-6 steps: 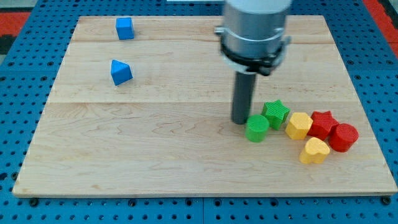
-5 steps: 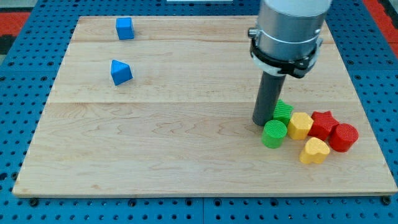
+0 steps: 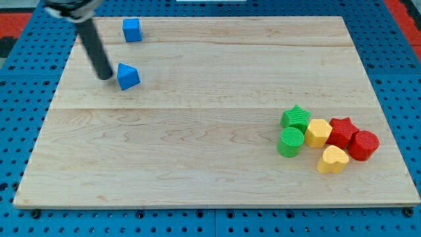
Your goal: Move the triangle left to the green circle
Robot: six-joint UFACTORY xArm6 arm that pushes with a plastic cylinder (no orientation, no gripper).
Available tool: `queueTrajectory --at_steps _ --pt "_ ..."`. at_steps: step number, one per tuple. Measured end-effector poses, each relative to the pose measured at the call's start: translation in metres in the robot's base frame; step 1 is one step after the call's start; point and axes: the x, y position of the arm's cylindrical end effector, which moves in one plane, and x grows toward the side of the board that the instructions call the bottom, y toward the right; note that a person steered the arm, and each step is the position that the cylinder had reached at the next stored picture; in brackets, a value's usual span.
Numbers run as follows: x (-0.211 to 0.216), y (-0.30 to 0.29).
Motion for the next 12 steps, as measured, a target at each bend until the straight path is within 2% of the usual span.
queueTrajectory --at_steps 1,3,4,5,6,7,8,9,10,11,12 --pt "-0.003 0.06" --pt "-0.02 0.062" --pt "-0.034 0.026" --pt "-0.029 0.078" --pt "0.005 0.093" --pt "0.016 0.069" --pt "0.021 0.016" --pt "0.043 0.052" --pt "0.071 0.127" --pt "0.089 0.101" --pt "0.098 0.109"
